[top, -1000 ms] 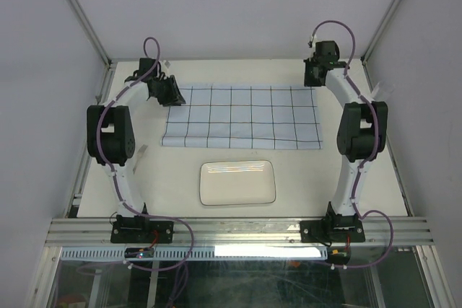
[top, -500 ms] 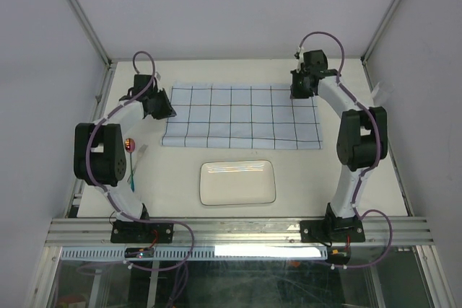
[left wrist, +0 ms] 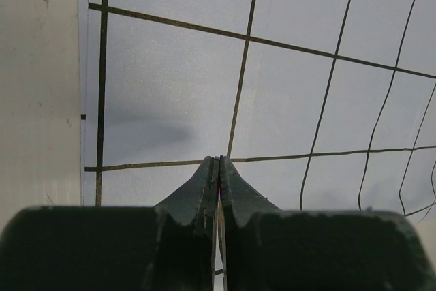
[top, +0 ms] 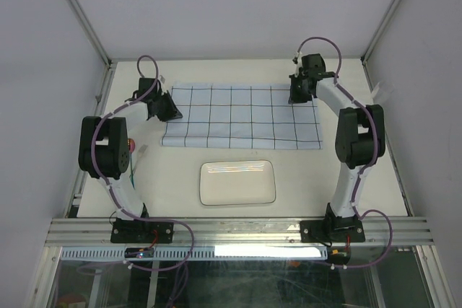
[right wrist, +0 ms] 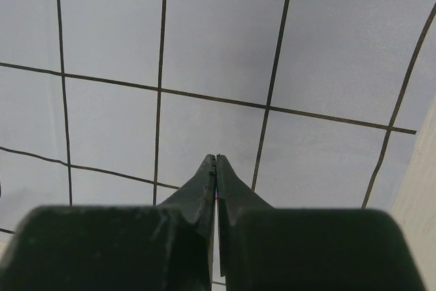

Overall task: Set the dinner table for one person
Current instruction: Flatten out the napkin at the center of the board.

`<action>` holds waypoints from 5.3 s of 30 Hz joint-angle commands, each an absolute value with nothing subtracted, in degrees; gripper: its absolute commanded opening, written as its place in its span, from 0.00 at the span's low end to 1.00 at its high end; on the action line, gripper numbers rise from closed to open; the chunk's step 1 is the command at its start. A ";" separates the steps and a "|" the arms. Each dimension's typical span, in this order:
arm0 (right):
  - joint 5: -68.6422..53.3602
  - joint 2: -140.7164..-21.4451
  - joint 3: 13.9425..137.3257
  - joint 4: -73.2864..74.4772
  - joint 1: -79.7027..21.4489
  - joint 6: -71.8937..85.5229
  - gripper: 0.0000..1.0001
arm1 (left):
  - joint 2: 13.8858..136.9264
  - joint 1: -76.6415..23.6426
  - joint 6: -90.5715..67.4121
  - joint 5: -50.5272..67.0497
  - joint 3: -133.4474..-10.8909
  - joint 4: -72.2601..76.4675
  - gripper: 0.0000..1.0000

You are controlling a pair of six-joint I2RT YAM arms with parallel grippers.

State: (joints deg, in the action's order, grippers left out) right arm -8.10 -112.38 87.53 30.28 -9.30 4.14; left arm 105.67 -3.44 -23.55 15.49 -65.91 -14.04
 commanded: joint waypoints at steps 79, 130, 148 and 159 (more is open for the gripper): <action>1.12 -124.37 100.71 34.83 -14.46 4.15 0.00 | 110.63 -8.89 -29.21 15.39 -74.72 -12.88 0.26; -6.20 -146.99 130.03 42.75 -4.93 5.09 0.00 | 133.46 -8.17 -25.61 14.89 -99.73 -19.82 0.26; -9.99 -122.94 110.87 35.30 -4.64 6.02 0.43 | 102.88 -8.07 -28.23 17.85 -81.85 -15.74 0.30; -12.05 -107.38 87.33 31.80 -4.71 9.34 0.38 | 82.34 -8.01 -30.85 5.90 -50.12 -15.06 0.32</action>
